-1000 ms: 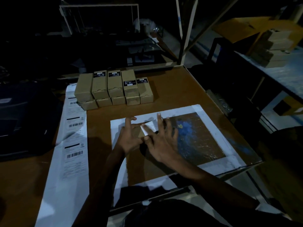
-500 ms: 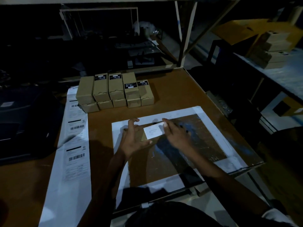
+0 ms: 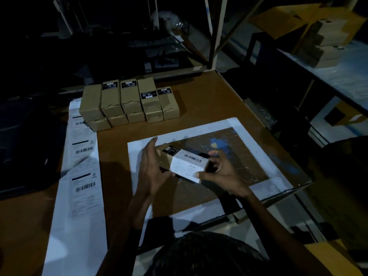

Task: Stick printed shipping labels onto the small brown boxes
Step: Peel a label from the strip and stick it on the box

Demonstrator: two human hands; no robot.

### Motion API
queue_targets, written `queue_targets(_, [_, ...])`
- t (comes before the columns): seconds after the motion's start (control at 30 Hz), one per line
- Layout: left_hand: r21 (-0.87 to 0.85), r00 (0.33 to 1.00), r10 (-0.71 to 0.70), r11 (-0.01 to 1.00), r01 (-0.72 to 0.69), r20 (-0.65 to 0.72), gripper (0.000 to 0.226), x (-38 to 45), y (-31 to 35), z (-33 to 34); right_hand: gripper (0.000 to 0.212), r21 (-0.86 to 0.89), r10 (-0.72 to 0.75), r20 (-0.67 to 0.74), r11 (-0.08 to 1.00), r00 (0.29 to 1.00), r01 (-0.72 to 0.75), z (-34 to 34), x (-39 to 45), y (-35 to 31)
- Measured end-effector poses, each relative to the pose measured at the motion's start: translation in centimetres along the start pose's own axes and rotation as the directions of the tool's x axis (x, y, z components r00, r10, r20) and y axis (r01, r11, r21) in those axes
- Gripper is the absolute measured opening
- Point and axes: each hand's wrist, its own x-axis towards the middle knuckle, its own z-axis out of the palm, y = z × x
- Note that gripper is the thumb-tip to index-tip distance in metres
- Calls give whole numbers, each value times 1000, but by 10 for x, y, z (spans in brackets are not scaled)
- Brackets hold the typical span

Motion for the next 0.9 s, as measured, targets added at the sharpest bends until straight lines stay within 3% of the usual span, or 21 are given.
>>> queue_targets(0.13, [-12,990,-118,993,120,80,137,-4,7,15,80,-81,-149,-92,987,985,141,-4,-18,8])
queue_targets(0.27, [-29,970,-167,984,175,178,140,4,28,33,78,-153,-204,-236,973,950,171,-15,-31,17])
queue_targets(0.43, [-126,955,-60,987,101,291,134,19,53,70,73,-160,-196,-494,978,847,133,-39,-41,30])
queue_targets(0.57, [-242,926,5,966,94,379,112,30,75,106,69,-201,-217,-644,973,734,111,-63,-40,37])
queue_targets(0.7, [-334,903,12,931,147,430,84,33,100,139,69,-283,-235,-658,958,716,54,-85,-32,49])
queue_targets(0.9, [-333,931,4,934,127,366,79,32,105,161,78,-324,-226,-605,946,764,23,-91,-29,61])
